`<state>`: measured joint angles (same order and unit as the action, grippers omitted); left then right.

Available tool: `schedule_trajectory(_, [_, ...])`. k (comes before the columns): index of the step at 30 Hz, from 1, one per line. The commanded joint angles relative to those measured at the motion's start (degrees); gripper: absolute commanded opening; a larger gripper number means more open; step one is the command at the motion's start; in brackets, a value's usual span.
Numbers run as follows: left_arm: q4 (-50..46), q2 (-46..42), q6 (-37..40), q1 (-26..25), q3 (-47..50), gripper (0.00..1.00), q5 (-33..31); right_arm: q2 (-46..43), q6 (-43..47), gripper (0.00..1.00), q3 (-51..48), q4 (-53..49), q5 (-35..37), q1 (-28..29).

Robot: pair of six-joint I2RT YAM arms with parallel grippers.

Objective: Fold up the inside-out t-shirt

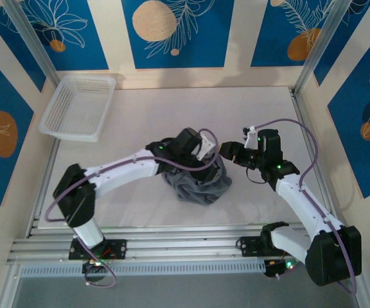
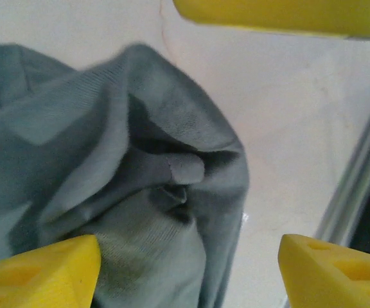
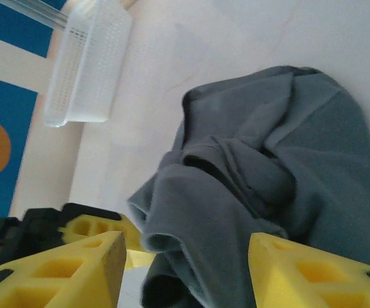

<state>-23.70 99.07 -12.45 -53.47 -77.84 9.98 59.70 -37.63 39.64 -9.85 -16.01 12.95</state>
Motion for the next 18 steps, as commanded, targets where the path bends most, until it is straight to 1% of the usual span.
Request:
schedule_trajectory(1, [-2.1,2.4,-1.2,0.2,-4.0,0.59,-6.1,1.0,2.7,0.53,-1.7,-1.0,-1.3,1.0])
schedule_trajectory(2, [-2.4,2.5,-1.1,0.2,-4.3,0.45,-6.4,2.0,2.1,0.51,-1.5,-1.2,-2.1,1.2])
schedule_trajectory(4, [-2.1,1.4,-1.4,0.7,-3.5,0.05,-6.3,4.1,1.6,0.42,-1.2,-1.3,-3.7,1.2])
schedule_trajectory(5, [-1.3,0.2,-1.7,0.9,-2.5,0.0,-5.9,4.8,1.3,0.36,-1.1,-0.7,-4.7,1.3])
schedule_trajectory(8, [2.4,-5.0,-3.7,2.5,2.2,0.0,-3.7,7.3,0.1,0.22,-1.6,3.7,-9.0,1.5])
schedule_trajectory(10, [3.2,-8.3,-5.3,3.8,4.8,0.0,-2.7,9.0,-0.5,0.06,-0.8,4.8,-10.2,1.7])
schedule_trajectory(11, [3.2,-9.9,-5.9,4.2,6.3,0.0,-2.8,9.4,-0.6,0.01,-0.1,4.6,-10.4,1.6])
schedule_trajectory(14, [3.0,-16.7,-8.1,5.7,12.7,0.0,-5.7,9.0,-1.9,0.0,1.2,5.0,-12.8,0.6])
schedule_trajectory(16, [3.0,-21.8,-10.6,7.5,18.3,0.0,-9.0,8.0,-5.2,0.0,0.9,7.8,-15.7,-0.9])
schedule_trajectory(18, [3.6,-25.5,-13.5,10.0,24.3,0.0,-10.2,7.9,-8.2,0.0,0.9,11.1,-19.3,-1.6])
